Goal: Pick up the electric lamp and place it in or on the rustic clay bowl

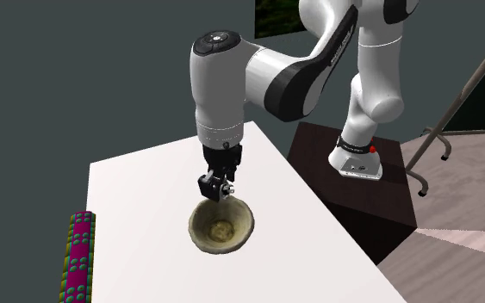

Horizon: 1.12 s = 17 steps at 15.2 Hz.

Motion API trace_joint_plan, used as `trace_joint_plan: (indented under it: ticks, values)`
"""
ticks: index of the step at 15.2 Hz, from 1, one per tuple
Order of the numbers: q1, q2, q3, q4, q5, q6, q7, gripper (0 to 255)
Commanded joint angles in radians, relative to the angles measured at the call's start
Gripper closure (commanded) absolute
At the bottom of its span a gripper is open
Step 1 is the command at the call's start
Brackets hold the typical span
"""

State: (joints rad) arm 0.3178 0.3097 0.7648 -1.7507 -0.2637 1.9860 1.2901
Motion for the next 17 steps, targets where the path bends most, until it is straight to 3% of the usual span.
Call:
trace_joint_plan:
  ticks: [1,2,12,17]
  values:
    - [0.069,0.077,-0.006,0.080,-0.054,-0.026,0.066,255]
    - [0.102,0.110,-0.012,0.120,-0.074,-0.041,0.090,255]
    - [0.113,0.161,-0.040,0.041,-0.119,0.076,0.122,255]
    - [0.113,0.161,-0.040,0.041,-0.119,0.076,0.122,255]
